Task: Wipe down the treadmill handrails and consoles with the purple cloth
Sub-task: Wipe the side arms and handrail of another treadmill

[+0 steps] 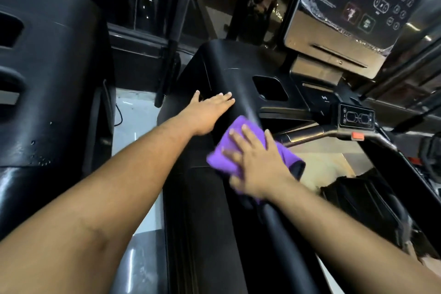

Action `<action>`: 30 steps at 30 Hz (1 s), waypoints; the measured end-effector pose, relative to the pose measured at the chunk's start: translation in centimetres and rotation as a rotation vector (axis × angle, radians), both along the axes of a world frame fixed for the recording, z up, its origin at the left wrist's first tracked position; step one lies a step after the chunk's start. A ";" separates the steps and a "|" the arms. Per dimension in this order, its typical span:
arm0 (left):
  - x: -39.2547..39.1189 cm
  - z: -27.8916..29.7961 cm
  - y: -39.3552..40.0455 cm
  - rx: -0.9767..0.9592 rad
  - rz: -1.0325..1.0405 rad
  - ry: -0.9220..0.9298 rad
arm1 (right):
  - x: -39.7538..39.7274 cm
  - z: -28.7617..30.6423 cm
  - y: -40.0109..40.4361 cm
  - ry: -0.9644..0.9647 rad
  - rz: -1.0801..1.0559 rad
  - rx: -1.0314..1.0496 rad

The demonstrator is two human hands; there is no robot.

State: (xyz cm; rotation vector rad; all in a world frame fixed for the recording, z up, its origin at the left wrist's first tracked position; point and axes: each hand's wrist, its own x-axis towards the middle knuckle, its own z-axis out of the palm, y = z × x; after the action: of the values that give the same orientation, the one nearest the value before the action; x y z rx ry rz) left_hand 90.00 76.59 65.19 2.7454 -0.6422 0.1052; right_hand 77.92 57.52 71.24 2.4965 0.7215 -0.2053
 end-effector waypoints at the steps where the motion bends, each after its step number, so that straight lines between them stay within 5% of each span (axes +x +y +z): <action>1: -0.7 0.0 -0.2 0.014 -0.007 -0.004 | -2.4 -0.2 -1.0 0.021 0.065 0.005; 4: -2.2 -0.6 -0.6 0.033 0.003 0.002 | -2.5 0.4 -3.5 0.052 -0.025 0.176; 9: -4.9 0.1 -1.2 0.052 0.054 0.023 | 3.5 1.9 -4.2 -0.084 -0.585 0.531; 14: -6.8 1.0 -2.7 0.046 0.000 0.042 | -5.7 0.0 -4.6 -0.073 -0.259 0.337; 21: -8.4 0.7 -2.9 0.021 0.075 0.066 | 1.4 1.1 -3.7 -0.053 -0.444 0.418; 26: -9.4 -0.6 -2.0 -0.055 0.130 0.164 | -6.5 0.0 -3.2 -0.014 0.013 0.050; 30: -9.8 -0.9 -2.7 -0.040 0.080 0.170 | -5.5 0.5 -1.6 0.035 0.045 -0.105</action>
State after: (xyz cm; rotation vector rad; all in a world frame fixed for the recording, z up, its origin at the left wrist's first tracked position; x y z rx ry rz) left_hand 80.19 73.88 64.25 2.7042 -0.4796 -0.0954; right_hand 72.47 55.90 71.72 2.3802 0.7603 -0.2644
